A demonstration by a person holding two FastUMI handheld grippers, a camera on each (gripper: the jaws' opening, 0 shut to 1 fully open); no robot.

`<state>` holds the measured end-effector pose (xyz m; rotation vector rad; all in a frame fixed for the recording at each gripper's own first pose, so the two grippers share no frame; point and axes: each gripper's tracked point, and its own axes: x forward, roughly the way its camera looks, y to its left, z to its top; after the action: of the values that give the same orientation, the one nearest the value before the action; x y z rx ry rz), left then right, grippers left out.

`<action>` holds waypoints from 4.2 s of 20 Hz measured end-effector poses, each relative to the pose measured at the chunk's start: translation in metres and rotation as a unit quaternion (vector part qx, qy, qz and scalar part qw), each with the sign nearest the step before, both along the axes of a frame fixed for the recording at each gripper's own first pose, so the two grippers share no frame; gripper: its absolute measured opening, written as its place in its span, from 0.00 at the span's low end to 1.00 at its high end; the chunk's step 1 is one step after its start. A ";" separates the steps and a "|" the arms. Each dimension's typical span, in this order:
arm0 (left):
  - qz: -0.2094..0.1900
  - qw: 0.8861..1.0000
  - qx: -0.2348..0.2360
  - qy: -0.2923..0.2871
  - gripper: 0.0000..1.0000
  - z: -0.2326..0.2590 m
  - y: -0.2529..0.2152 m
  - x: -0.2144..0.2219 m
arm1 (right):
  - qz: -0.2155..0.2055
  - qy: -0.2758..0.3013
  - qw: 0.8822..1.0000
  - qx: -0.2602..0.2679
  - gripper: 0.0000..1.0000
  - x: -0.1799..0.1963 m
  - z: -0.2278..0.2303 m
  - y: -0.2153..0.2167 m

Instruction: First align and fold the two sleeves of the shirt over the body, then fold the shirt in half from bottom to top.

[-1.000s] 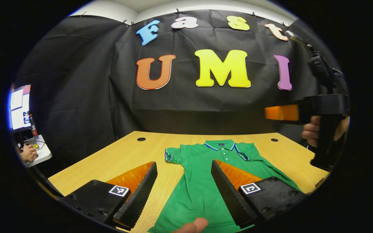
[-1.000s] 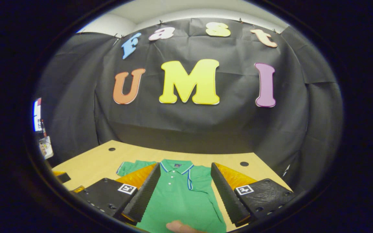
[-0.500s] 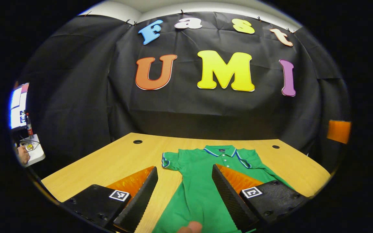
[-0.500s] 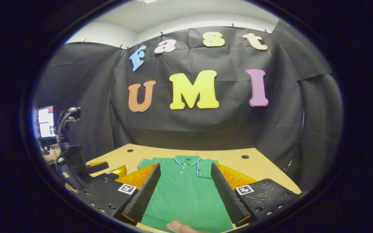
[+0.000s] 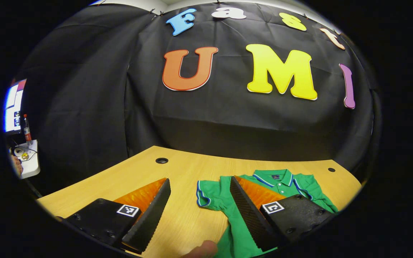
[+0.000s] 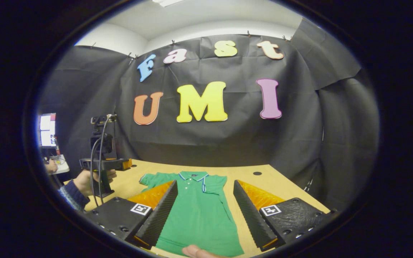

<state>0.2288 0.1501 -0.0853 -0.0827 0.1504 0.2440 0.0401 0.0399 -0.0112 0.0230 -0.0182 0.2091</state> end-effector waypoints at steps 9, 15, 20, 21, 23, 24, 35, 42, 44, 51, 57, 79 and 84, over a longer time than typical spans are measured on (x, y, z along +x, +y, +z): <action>-0.019 0.996 -0.033 0.076 1.00 -0.065 0.020 0.062 | 0.013 0.027 1.000 0.002 0.94 0.031 -0.028 -0.004; -0.035 0.988 -0.065 0.133 1.00 -0.118 0.009 0.090 | 0.048 0.034 0.998 -0.007 0.94 0.054 -0.022 0.042; -0.034 0.979 -0.159 0.123 0.93 -0.130 0.010 0.100 | 0.068 0.031 0.997 0.000 0.94 0.067 -0.003 0.100; -0.037 0.977 -0.164 0.132 0.91 -0.134 0.009 0.099 | 0.072 0.026 0.997 0.006 0.94 0.067 0.000 0.113; -0.048 0.976 -0.148 0.151 0.82 -0.138 0.003 0.102 | 0.084 0.018 0.996 0.015 0.93 0.066 0.008 0.138; -0.055 0.975 -0.139 0.161 0.73 -0.141 -0.002 0.103 | 0.088 0.014 0.996 0.016 0.93 0.066 0.011 0.149; -0.077 0.974 -0.111 0.181 0.09 -0.133 -0.017 0.105 | 0.094 -0.004 0.996 -0.004 0.94 0.061 0.019 0.178; -0.105 0.978 -0.048 0.172 0.09 -0.105 -0.053 0.117 | 0.083 0.001 0.997 0.009 0.94 0.063 0.017 0.151; -0.121 0.978 -0.027 0.168 0.09 -0.098 -0.073 0.124 | 0.078 0.004 0.997 0.008 0.94 0.065 0.011 0.141; -0.179 0.968 0.019 0.174 0.33 -0.096 -0.153 0.136 | 0.057 0.043 0.997 0.018 0.94 0.077 -0.020 0.110; -0.149 0.978 -0.008 0.144 1.00 -0.072 -0.146 0.127 | 0.049 0.058 0.997 0.027 0.96 0.080 -0.027 0.097; -0.141 0.990 -0.019 -0.009 1.00 0.072 -0.126 -0.139 | -0.009 -0.036 0.999 -0.019 0.93 -0.060 0.022 0.045; -0.150 0.989 0.002 -0.009 1.00 0.057 -0.148 -0.205 | -0.020 -0.047 0.998 -0.021 0.96 -0.099 0.022 0.024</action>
<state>0.0238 0.0018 -0.0280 -0.0581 0.1415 -0.0573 -0.0587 0.0640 0.0104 -0.0289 -0.1075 0.1704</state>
